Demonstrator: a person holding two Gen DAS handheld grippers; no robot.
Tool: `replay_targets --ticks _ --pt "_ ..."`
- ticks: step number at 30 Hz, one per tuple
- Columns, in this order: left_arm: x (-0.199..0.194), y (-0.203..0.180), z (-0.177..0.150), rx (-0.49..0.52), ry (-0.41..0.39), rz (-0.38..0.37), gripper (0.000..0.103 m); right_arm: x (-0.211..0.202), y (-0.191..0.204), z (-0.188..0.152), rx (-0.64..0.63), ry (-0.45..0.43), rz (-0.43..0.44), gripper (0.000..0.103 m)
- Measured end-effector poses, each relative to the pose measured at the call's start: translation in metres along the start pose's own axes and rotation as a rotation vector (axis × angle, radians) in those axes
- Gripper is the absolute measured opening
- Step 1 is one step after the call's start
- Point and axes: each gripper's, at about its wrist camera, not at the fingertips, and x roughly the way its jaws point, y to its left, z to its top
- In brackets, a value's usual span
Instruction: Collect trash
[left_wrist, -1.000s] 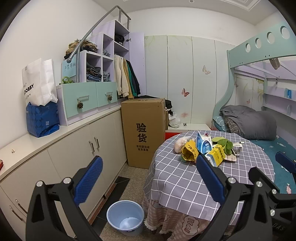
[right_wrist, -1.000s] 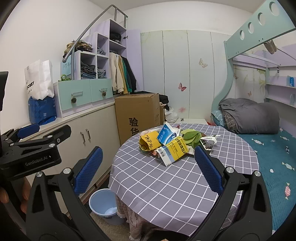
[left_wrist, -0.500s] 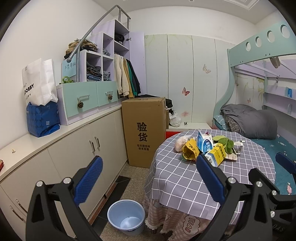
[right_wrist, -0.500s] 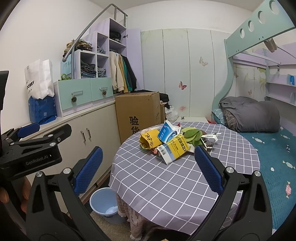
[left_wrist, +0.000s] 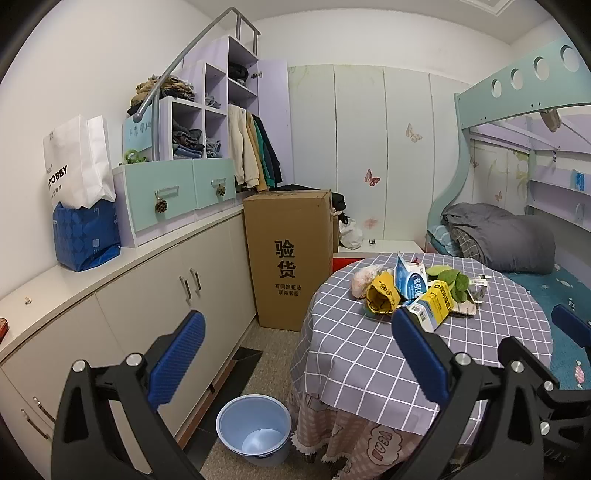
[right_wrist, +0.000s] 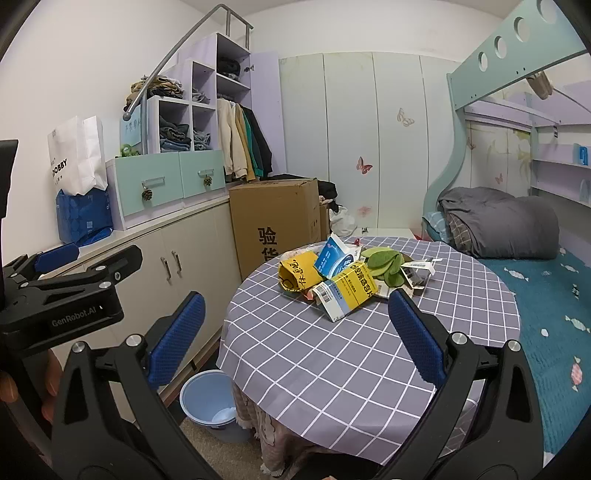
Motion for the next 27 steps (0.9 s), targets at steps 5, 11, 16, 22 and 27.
replay_targets --ticks 5,11,16,22,27 --pt "-0.001 0.000 0.001 0.004 0.009 0.001 0.099 0.000 -0.001 -0.001 0.003 0.007 -0.002 0.097" --pt "-0.001 0.000 0.002 0.008 0.019 0.004 0.099 0.000 -0.004 -0.001 0.010 0.017 0.002 0.097" --pt "-0.001 0.000 0.003 0.010 0.023 0.004 0.099 0.002 -0.004 -0.001 0.009 0.022 -0.001 0.097" --pt "0.003 -0.005 0.002 0.016 0.033 0.005 0.099 0.006 -0.007 -0.001 0.016 0.036 -0.009 0.097" --pt "0.012 -0.009 -0.001 0.030 0.062 -0.011 0.099 0.012 -0.012 -0.002 0.025 0.052 -0.022 0.097"
